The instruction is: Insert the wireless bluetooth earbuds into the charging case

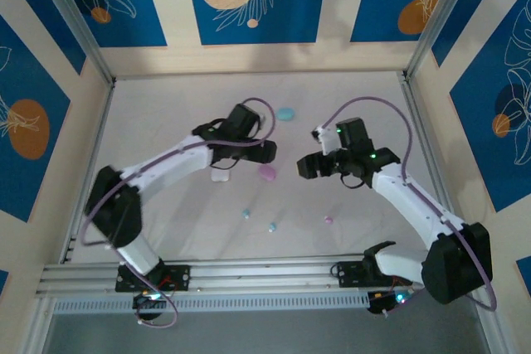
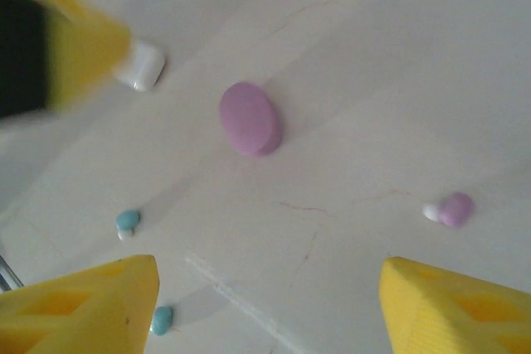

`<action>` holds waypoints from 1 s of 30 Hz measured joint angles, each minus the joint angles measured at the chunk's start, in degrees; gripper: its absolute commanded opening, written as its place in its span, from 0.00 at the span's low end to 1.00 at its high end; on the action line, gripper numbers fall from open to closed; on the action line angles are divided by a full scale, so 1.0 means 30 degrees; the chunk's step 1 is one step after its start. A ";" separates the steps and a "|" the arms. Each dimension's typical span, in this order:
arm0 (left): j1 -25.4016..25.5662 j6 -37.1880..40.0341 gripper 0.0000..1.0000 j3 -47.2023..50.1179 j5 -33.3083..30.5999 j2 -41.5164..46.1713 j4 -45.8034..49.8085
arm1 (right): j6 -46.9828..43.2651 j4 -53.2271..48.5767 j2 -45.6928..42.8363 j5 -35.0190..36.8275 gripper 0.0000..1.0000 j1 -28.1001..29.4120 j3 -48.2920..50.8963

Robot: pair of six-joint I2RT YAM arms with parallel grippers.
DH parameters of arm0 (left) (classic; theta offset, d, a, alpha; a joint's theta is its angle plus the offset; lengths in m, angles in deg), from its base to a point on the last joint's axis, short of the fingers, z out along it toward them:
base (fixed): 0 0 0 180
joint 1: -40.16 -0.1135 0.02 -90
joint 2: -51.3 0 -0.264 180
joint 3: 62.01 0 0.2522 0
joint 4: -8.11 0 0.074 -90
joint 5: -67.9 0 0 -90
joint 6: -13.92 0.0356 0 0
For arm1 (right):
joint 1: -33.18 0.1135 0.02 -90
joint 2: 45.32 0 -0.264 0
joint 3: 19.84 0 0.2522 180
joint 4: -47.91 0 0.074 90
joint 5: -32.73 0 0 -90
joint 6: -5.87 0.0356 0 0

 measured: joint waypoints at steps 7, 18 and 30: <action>-0.1887 -0.0736 0.85 0.5683 -0.1166 0.6317 -0.3519 | -0.3752 0.0940 0.4211 0.1530 0.72 0.3490 -0.0627; -0.3206 -0.1464 0.87 0.9260 -0.2805 1.1351 -0.5034 | -0.6623 0.0379 1.0440 0.1916 0.72 0.4014 -0.4612; -0.3687 -0.1588 0.88 1.0091 -0.3147 1.2327 -0.5064 | -0.7584 -0.0262 1.3624 0.2572 0.60 0.4342 -0.6710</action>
